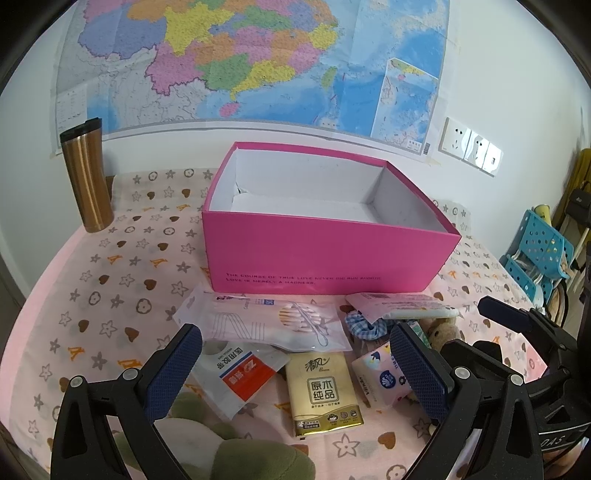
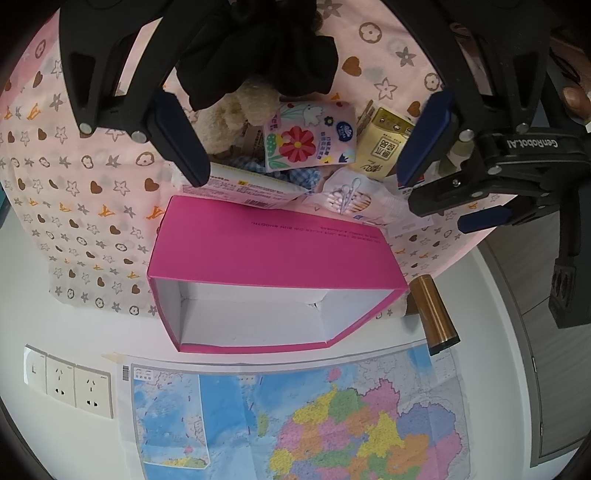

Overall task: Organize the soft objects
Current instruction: 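Reach the left gripper to the clear cotton swab bag and close on it, then lift the cotton swab bag with the left gripper over the pink box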

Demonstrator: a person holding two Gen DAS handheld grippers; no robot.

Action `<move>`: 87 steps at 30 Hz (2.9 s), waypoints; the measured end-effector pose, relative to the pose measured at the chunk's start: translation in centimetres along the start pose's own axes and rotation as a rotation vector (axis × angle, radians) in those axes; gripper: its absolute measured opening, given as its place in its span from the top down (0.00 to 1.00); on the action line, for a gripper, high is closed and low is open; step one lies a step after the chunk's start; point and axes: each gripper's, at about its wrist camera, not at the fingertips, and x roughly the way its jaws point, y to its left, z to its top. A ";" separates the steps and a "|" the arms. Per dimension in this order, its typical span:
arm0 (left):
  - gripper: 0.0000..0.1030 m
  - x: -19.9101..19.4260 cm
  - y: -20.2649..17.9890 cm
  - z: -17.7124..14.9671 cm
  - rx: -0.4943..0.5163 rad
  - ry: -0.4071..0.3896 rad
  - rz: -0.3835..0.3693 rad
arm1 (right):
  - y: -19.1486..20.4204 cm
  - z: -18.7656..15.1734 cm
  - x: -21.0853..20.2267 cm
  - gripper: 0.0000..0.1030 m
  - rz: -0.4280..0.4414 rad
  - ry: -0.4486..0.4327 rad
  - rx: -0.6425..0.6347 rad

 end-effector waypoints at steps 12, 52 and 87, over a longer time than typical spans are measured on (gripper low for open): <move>0.00 -0.4 0.8 -0.3 0.008 -0.007 -0.014 | 0.2 -0.1 0.1 0.02 0.034 0.009 0.000; 0.32 5.6 10.3 2.5 0.021 0.206 -0.145 | 2.5 1.9 11.2 0.37 0.268 0.425 0.024; 0.70 8.8 12.8 1.3 0.033 0.375 -0.260 | 0.9 2.4 13.7 0.93 0.198 0.380 0.157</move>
